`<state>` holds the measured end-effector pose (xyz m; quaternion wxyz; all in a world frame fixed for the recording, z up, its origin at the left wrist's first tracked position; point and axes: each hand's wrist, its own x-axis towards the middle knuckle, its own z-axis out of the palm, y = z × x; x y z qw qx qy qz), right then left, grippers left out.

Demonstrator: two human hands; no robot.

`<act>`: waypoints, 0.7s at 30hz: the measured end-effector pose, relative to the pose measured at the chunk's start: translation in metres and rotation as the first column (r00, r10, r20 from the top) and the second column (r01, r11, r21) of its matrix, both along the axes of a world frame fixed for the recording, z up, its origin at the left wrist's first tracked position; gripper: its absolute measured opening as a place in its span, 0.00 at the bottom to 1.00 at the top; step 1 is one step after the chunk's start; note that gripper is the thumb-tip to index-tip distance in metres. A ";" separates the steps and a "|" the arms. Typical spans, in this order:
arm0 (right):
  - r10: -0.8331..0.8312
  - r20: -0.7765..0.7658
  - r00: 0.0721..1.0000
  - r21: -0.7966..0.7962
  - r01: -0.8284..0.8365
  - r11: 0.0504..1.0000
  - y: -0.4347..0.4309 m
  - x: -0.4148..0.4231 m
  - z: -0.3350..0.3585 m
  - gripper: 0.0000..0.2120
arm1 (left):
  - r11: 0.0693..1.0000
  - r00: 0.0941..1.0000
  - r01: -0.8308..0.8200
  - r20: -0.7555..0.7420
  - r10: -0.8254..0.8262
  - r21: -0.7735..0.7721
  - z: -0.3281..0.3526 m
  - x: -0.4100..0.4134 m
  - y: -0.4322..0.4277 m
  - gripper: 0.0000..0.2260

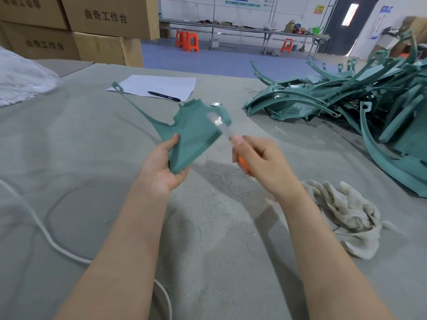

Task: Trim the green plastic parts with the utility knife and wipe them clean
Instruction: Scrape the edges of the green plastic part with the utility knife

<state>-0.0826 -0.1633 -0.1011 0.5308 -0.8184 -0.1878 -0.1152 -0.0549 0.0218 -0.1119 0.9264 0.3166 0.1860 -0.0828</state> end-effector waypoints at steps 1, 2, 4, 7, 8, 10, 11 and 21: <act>0.015 0.006 1.000 -0.055 -0.015 0.998 0.003 0.000 -0.001 0.24 | 0.999 1.000 -0.022 -0.012 0.021 -0.026 -0.002 0.001 0.002 0.03; 0.017 0.007 1.000 -0.085 -0.017 0.996 0.006 0.000 -0.002 0.24 | 0.998 0.999 -0.035 -0.016 0.034 -0.048 -0.003 0.002 0.003 0.03; -0.029 0.013 0.999 -0.078 0.030 0.997 0.008 0.000 -0.003 0.22 | 0.997 0.999 -0.034 -0.008 0.033 -0.076 -0.002 0.003 0.004 0.03; -0.187 0.065 0.980 -0.028 0.189 0.982 0.003 0.003 -0.003 0.21 | 0.996 1.000 -0.020 -0.009 0.020 -0.082 -0.001 0.003 0.001 0.04; -0.227 0.085 0.970 -0.013 0.228 0.973 0.002 0.004 -0.003 0.21 | 0.996 1.000 -0.017 -0.011 0.016 -0.084 -0.001 0.004 0.001 0.04; -0.275 0.119 0.954 0.005 0.276 0.961 0.000 0.004 -0.003 0.19 | 0.995 1.000 -0.020 -0.023 0.018 -0.093 -0.002 0.004 0.000 0.04; -0.292 0.139 0.946 0.004 0.295 0.956 -0.001 0.004 -0.003 0.17 | 0.995 0.999 -0.027 -0.031 0.024 -0.095 -0.002 0.005 0.000 0.04; -0.407 0.271 0.873 0.038 0.413 0.910 0.001 0.004 -0.008 0.16 | 0.989 0.999 -0.034 -0.018 0.031 -0.142 0.001 0.004 -0.006 0.04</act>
